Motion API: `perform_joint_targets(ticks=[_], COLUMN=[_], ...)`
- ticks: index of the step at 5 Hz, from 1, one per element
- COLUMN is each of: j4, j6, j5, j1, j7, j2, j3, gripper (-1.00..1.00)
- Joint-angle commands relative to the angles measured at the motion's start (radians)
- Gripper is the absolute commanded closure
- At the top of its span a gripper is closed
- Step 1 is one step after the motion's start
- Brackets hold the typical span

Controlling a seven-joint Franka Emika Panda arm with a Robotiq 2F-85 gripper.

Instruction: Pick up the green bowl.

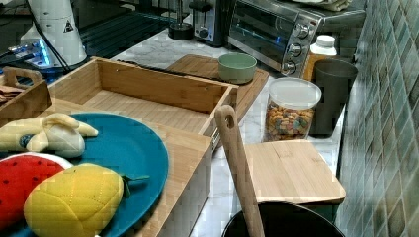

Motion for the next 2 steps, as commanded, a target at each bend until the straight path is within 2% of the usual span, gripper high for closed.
perform_joint_targets(ticks=[1, 2], j4=[0.023, 0.012], j6=[0.058, 0.110], j5=[0.033, 0.022], j1=[0.053, 0.064], j7=[0.058, 0.071], j2=[0.002, 0.019], j3=[0.037, 0.034], gripper=[0.57, -1.00])
